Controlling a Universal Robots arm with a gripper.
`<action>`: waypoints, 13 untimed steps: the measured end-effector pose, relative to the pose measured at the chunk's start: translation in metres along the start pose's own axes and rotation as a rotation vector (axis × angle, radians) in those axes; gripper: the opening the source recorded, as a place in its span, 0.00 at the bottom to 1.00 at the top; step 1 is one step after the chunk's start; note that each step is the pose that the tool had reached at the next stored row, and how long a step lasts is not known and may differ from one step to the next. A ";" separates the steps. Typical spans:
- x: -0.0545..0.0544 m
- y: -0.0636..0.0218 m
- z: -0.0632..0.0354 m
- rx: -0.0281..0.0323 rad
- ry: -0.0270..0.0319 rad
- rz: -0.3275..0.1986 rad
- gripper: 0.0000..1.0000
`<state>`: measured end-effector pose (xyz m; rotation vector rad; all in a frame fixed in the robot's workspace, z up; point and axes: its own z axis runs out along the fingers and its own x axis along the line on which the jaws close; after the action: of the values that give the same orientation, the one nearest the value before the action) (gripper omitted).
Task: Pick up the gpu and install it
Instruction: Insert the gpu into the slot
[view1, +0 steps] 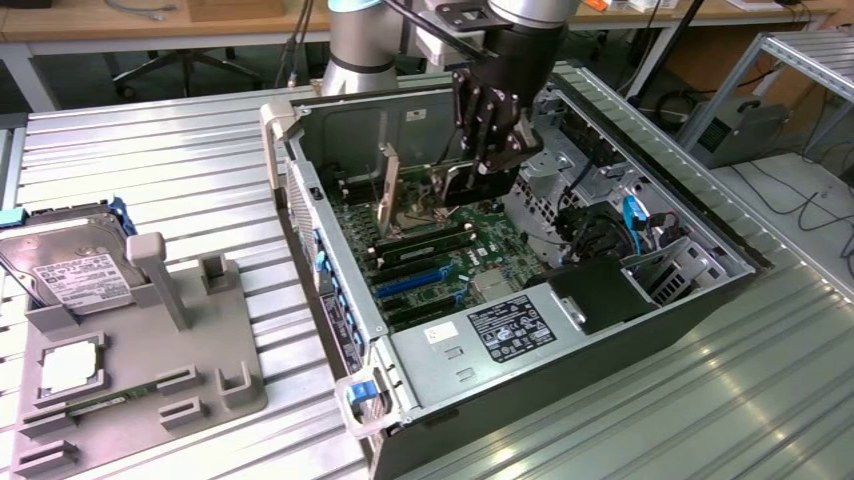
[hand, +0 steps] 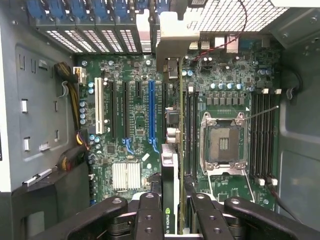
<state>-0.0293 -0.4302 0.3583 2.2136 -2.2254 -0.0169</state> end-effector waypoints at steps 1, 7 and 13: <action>0.000 0.0000 0.0011 -0.0001 0.0003 0.000 0.27; 0.000 0.0000 0.0053 0.0000 0.0027 0.000 0.27; 0.000 0.0003 0.0100 0.0000 0.0060 0.000 0.27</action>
<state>-0.0297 -0.4302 0.3483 2.2105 -2.2225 -0.0103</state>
